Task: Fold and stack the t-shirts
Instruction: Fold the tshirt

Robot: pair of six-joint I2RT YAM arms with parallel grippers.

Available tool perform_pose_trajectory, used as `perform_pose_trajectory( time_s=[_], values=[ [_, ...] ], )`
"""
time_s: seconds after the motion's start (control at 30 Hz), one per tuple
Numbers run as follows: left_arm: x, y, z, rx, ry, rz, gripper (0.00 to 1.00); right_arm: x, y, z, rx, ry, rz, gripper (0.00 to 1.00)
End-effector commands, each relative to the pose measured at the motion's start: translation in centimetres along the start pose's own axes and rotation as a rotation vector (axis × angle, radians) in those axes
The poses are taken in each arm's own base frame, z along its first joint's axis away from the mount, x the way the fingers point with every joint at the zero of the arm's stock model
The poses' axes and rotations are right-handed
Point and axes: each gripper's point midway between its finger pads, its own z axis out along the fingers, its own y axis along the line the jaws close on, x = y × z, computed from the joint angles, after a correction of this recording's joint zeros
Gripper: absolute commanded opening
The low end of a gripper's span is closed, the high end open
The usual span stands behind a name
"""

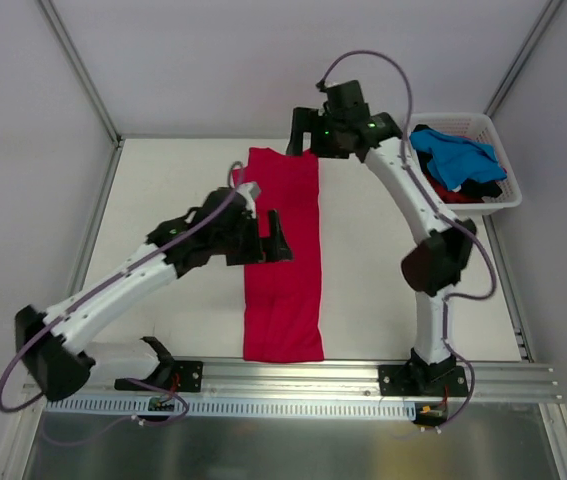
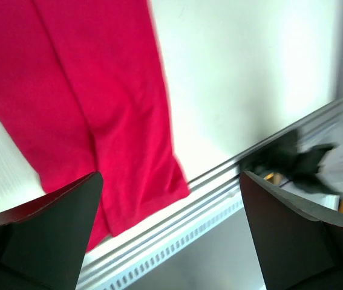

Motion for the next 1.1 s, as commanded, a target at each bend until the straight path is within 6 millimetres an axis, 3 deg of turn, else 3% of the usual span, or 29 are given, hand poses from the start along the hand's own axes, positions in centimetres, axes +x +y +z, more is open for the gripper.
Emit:
perform_pose_trajectory(
  time_s=[0.0, 0.03, 0.07, 0.1, 0.13, 0.2, 0.23, 0.27, 0.3, 0.33, 0.4, 0.43, 0.47, 0.5, 0.6, 0.73, 0.87, 1.07],
  values=[
    [-0.1, 3.0, -3.4, 0.014, -0.044, -0.062, 0.99, -1.5, 0.3, -11.4, 0.018, -0.115, -0.044, 0.99],
    [0.3, 3.7, -3.7, 0.03, -0.03, -0.087, 0.99, -1.1, 0.3, -14.9, -0.005, -0.142, -0.022, 0.99],
    [0.0, 4.9, -3.9, 0.034, -0.032, -0.119, 0.99, 0.3, 0.1, -15.8, -0.02, -0.122, 0.001, 0.99],
    [1.3, 5.0, -4.1, 0.078, 0.012, -0.133, 0.99, 1.6, 0.0, -16.5, -0.04, -0.109, 0.019, 0.99],
    [1.8, 5.2, -4.2, 0.097, 0.03, -0.146, 0.99, 5.4, -0.4, -17.7, -0.059, -0.058, 0.048, 0.99],
    [3.2, 5.2, -4.6, 0.151, 0.077, -0.192, 0.99, 8.6, -0.8, -18.6, -0.082, -0.043, 0.088, 0.99],
    [3.7, 5.3, -4.7, 0.159, 0.087, -0.21, 0.99, 13.7, -2.1, -17.2, -0.071, 0.064, 0.129, 0.99],
    [4.3, 5.3, -4.8, 0.164, 0.097, -0.248, 0.99, 15.0, -1.6, -19.3, -0.111, 0.031, 0.179, 0.99],
    [5.3, 5.7, -4.9, 0.169, 0.102, -0.268, 0.99, 16.8, -1.7, -19.4, -0.129, 0.045, 0.216, 0.99],
    [5.9, 6.0, -4.9, 0.168, 0.107, -0.287, 0.99, 21.6, -2.4, -18.1, -0.122, 0.149, 0.254, 0.99],
    [7.9, 7.5, -4.3, 0.138, 0.116, -0.35, 0.98, 24.6, -1.9, -18.7, -0.159, 0.137, 0.302, 0.99],
    [8.5, 8.1, -4.0, 0.126, 0.116, -0.374, 0.94, 26.9, -1.2, -18.4, -0.182, 0.177, 0.295, 0.99],
    [9.2, 8.5, -3.6, 0.119, 0.126, -0.42, 0.93, 30.7, -2.0, -17.3, -0.164, 0.258, 0.327, 0.98],
    [10.9, 9.5, -2.9, 0.108, 0.151, -0.447, 0.92, 31.6, -1.5, -16.9, -0.191, 0.275, 0.378, 0.93],
    [12.9, 10.9, -1.7, 0.113, 0.154, -0.501, 0.85, 36.2, -0.7, -15.4, -0.238, 0.374, 0.431, 0.78],
    [15.1, 12.4, -0.6, 0.091, 0.176, -0.557, 0.78, 40.2, 0.3, -14.9, -0.258, 0.457, 0.426, 0.74],
    [16.2, 12.5, -0.4, 0.089, 0.202, -0.574, 0.69, 41.4, 0.7, -14.7, -0.223, 0.467, 0.416, 0.73],
    [18.2, 13.1, 0.3, 0.011, 0.256, -0.572, 0.58, 42.6, 0.8, -13.1, -0.213, 0.425, 0.502, 0.62]
  ],
)
